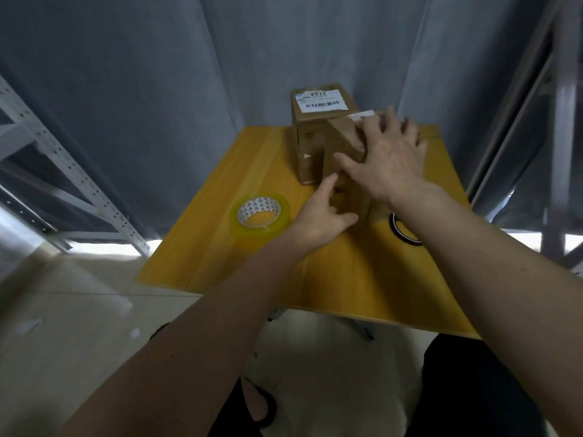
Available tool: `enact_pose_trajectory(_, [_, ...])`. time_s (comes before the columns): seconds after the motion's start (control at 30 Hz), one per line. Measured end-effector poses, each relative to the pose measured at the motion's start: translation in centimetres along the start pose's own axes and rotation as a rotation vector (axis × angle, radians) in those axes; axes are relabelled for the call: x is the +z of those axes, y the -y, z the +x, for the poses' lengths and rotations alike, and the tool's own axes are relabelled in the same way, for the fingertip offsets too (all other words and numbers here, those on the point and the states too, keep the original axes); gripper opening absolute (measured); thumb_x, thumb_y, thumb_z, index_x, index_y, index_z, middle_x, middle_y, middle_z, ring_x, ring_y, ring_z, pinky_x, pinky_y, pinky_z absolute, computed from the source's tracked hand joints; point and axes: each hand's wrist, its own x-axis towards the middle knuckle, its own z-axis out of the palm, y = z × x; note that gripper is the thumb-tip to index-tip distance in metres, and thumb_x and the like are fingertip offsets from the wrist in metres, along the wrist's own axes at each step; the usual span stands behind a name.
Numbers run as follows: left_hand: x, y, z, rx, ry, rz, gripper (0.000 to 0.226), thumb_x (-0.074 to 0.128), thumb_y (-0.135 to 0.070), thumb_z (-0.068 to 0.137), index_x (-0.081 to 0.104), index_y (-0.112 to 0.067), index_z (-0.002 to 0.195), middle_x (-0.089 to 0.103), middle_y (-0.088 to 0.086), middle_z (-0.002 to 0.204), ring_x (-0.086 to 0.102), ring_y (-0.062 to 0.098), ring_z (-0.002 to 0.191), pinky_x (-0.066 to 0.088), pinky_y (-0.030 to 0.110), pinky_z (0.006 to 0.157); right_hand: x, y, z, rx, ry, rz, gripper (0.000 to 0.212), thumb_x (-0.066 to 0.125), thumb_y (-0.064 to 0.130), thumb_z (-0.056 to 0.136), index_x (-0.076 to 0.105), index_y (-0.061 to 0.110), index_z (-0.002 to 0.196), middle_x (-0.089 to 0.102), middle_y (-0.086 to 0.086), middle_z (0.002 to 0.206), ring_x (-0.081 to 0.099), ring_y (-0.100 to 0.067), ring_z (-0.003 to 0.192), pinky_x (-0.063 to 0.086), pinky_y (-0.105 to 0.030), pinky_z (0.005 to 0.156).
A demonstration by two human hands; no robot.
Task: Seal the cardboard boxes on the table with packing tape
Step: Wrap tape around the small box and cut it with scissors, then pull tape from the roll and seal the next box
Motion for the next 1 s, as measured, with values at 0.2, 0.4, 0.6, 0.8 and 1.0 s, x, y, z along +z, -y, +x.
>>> enact_pose_trajectory(0.2, [-1.5,-1.3,1.0,-0.116,-0.088,-0.016,0.107,0.084,-0.027,0.072,0.015,-0.023,0.154,0.036,0.003,0.152,0.041,0.020,0.134,0.037,0.037,0.110,-1.3,-3.4,0.9,0.369,-0.166,0.582,0.056,0.052,0.063,0.083,0.060,0.026,0.124,0.056,-0.009,0.129,0.038,-0.034,0.129,0.033,-0.046,0.106])
enact_pose_trajectory(0.4, [-1.3,-3.3,2.6,-0.060,-0.126,-0.012,0.116,0.093,-0.037,0.054,0.025,-0.029,0.149,0.044,-0.004,0.143,0.045,0.016,0.128,0.040,0.036,0.108,-1.8,-7.1,1.8,0.862,-0.117,1.140,0.096,0.059,0.074,0.062,0.040,0.018,0.138,0.048,-0.006,0.129,0.047,-0.028,0.118,0.042,-0.047,0.101])
enact_pose_trajectory(0.6, [3.3,-5.7,5.5,-0.270,-0.187,-0.411,0.105,0.090,-0.036,0.059,0.030,-0.023,0.144,0.055,0.003,0.126,0.063,0.018,0.101,0.060,0.036,0.078,-0.3,-6.9,1.6,0.805,-0.123,1.121,0.111,0.072,0.062,0.071,0.010,0.018,0.152,0.025,-0.011,0.153,0.037,-0.032,0.134,0.036,-0.048,0.110])
enact_pose_trajectory(0.8, [6.5,-6.5,8.6,-0.315,-0.241,-0.374,0.086,0.085,-0.032,0.059,0.042,-0.018,0.132,0.057,0.011,0.122,0.062,0.026,0.105,0.059,0.039,0.081,-1.5,-7.2,1.3,0.677,0.088,1.123,0.044,0.075,0.049,0.076,0.048,0.022,0.097,0.053,0.012,0.081,0.052,0.000,0.071,0.042,-0.017,0.056])
enact_pose_trajectory(1.0, [6.9,-6.5,9.6,-0.148,-0.086,-0.060,0.107,0.091,-0.032,0.052,0.035,-0.022,0.142,0.051,0.003,0.133,0.050,0.021,0.123,0.043,0.034,0.105,-1.0,-8.6,4.7,0.724,0.005,0.785,0.093,0.072,0.050,0.071,0.023,0.029,0.148,0.029,-0.013,0.142,0.035,-0.034,0.129,0.039,-0.047,0.105])
